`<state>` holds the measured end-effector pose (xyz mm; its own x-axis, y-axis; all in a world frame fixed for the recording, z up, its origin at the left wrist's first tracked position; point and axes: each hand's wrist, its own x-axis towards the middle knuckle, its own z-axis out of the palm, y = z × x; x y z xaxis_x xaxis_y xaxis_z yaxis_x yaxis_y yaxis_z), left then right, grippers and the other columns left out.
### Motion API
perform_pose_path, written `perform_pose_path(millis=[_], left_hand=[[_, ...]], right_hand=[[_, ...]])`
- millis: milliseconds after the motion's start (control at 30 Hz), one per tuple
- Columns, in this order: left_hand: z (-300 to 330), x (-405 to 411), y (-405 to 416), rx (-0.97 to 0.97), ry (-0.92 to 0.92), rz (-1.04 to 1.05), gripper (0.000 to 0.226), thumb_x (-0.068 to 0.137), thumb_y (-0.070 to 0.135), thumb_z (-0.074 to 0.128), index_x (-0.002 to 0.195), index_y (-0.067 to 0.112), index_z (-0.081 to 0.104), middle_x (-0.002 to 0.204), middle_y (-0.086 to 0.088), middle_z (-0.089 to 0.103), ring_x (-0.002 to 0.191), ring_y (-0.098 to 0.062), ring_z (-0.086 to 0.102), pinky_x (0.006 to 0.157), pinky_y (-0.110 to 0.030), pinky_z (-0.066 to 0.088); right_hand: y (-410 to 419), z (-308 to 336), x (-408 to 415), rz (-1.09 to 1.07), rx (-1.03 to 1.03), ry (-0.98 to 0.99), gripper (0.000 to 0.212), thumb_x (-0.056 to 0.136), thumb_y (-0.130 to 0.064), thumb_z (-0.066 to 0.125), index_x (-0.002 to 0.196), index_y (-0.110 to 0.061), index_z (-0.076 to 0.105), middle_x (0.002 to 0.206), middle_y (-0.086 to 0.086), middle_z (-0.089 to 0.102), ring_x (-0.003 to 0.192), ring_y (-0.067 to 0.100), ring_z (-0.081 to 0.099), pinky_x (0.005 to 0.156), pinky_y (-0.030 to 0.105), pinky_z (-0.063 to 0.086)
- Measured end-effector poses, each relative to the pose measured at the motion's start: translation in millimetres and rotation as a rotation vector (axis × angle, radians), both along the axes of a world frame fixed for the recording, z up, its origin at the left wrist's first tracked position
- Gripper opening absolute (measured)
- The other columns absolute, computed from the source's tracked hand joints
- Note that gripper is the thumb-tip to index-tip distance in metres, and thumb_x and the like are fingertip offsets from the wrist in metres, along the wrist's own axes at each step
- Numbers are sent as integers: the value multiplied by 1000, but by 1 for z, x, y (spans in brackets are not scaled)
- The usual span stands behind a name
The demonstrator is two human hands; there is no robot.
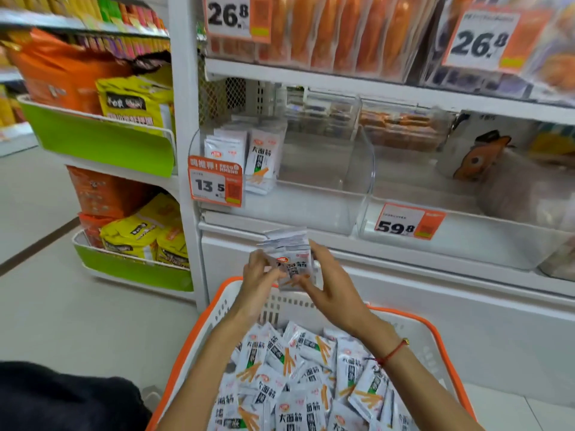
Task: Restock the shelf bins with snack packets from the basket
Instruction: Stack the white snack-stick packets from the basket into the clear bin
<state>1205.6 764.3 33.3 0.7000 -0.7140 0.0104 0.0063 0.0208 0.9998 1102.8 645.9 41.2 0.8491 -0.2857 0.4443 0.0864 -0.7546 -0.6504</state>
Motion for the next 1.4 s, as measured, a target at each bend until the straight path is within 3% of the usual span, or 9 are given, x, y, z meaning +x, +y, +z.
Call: perform_pose_path(millis=[67,133,333,433,633,833,933,1167,1400], left_hand=[[26,14,4,-50,-124,-67,24,86,-1,61,103,14,55,105,7,57,95,11,56,72,-4,42],[45,31,7,-115,-282,-70,42,76,3,72,114,14,60,111,1,66,105,-7,62,85,-16,47],[114,66,9,-225,-663,62,52,66,16,82,112,32,63,106,13,69,103,-4,64,91,-26,50],[140,87,5,-155,-820,143,43,67,27,80,101,38,56,96,18,68,94,-5,65,83,-35,54],[175,147,-26,333,-1056,280,74,58,50,82,123,28,55,107,4,58,112,-22,47,94,-41,42],[186,194,-65,515,-1032,74,82,68,40,81,136,28,38,127,4,58,120,-23,50,104,-42,31],[184,206,-81,751,-1176,103,88,63,54,79,137,24,41,131,-2,55,125,-25,42,100,-40,30],[174,215,-108,1158,-1379,104,87,58,64,77,132,26,50,133,-3,47,126,-25,32,97,-35,29],[168,215,-112,1199,-1460,115,96,60,61,77,141,27,36,143,-4,37,133,-26,26,103,-37,26]], right_hand=[[-5,18,5,4,-68,-99,45,94,-24,58,134,-29,39,129,-13,50,120,6,50,98,28,43],[-11,36,13,-39,-169,-179,40,92,-27,60,129,-28,44,125,-13,51,117,13,51,97,38,43],[-18,93,49,-46,-234,-405,40,89,-28,65,126,-25,49,121,-16,52,114,10,51,97,19,40],[-26,114,75,-85,-273,-405,38,88,-26,66,123,-19,52,122,-6,59,114,14,55,95,27,45],[-47,132,130,-164,-185,-158,42,85,-30,67,120,-26,46,112,-7,66,103,20,60,80,43,49],[-77,129,180,-112,197,73,48,82,-13,72,121,-7,45,108,1,63,99,16,61,81,26,51],[-92,116,203,-115,257,212,48,79,-8,74,120,-4,50,113,11,66,104,24,64,90,38,53],[-96,97,240,-252,85,515,53,78,-26,75,119,-7,48,115,9,61,97,27,62,81,41,56],[-90,107,245,-295,5,750,52,90,-30,62,128,0,41,111,14,62,83,24,64,84,37,56]])
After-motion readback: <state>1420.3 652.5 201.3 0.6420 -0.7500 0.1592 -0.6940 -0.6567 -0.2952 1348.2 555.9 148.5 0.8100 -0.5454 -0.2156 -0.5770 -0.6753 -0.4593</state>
